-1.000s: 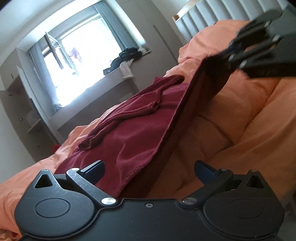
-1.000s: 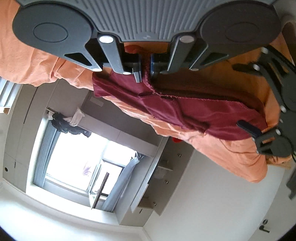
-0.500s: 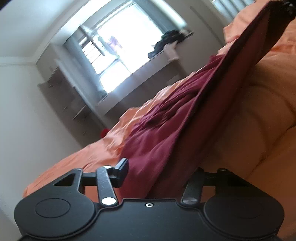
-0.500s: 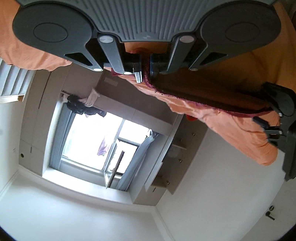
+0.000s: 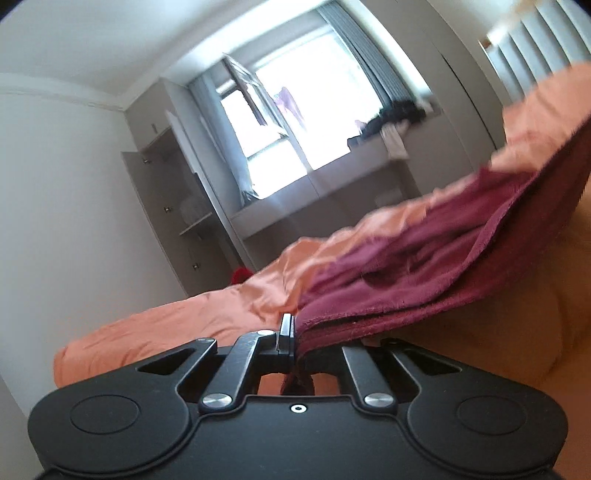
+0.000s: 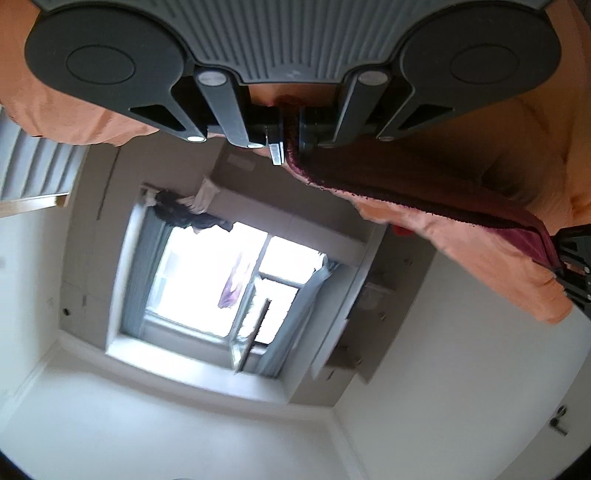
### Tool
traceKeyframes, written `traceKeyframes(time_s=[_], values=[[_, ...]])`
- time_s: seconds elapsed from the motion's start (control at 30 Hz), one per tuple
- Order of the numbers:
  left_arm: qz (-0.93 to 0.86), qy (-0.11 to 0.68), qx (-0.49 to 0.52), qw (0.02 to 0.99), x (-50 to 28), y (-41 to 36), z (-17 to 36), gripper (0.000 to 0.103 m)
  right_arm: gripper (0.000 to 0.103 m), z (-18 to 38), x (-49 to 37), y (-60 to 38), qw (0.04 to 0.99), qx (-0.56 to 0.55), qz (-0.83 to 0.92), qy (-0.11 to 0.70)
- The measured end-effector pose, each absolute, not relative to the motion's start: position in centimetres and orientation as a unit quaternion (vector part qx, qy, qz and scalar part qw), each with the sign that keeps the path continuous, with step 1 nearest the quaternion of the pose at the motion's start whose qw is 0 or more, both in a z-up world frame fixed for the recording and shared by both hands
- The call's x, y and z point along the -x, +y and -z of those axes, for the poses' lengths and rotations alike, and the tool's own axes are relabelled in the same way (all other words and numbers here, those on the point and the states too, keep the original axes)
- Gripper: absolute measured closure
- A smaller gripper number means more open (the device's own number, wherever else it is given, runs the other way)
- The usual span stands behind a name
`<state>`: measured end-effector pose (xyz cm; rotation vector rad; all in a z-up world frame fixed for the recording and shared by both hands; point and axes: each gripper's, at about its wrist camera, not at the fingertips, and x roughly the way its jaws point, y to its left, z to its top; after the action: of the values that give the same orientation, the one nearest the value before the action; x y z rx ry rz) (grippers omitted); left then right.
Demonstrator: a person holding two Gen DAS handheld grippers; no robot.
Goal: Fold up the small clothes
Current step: 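Grasp the sweater side edge with the left gripper while the right gripper grasps the other side, then lift the sweater with both grippers and fold it over onto itself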
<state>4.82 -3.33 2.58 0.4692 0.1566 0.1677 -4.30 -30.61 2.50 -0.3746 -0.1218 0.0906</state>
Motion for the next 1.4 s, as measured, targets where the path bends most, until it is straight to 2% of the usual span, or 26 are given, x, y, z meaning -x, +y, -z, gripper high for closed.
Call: traceKeyframes(time_s=[0.13,0.47,0.63,0.77,0.97,1.23,1.4], values=[[-0.062,0.051,-0.183,0.98,-2.8,-2.8,-5.8,0.099,0.097,-3.6,6.1,-31.1,0.98,0.172,-0.017,-0.098],[0.006,0.007,-0.157,0.988,5.4,-2.6,-13.1,0.099,0.097,-7.2,14.3,-32.6,0.973,0.164,0.002,-0.163],[0.022,-0.009,-0.154,0.988,8.4,-2.4,-15.5,0.099,0.097,-9.7,18.1,-33.0,0.97,0.15,-0.011,-0.189],[0.028,-0.002,-0.139,0.99,7.9,-2.2,-16.4,0.099,0.097,-10.4,17.2,-32.9,0.968,0.157,-0.01,-0.197],[0.014,0.025,-0.129,0.991,2.2,-2.5,-17.4,0.099,0.097,-11.3,10.4,-32.1,0.963,0.191,-0.008,-0.19],[-0.005,0.091,-0.102,0.991,-10.7,-2.3,-18.0,0.098,0.097,-11.7,-1.8,-31.9,0.968,0.206,0.002,-0.141],[-0.027,0.133,-0.101,0.985,-18.5,-2.6,-16.4,0.098,0.097,-10.1,-8.5,-31.8,0.974,0.203,0.003,-0.1]])
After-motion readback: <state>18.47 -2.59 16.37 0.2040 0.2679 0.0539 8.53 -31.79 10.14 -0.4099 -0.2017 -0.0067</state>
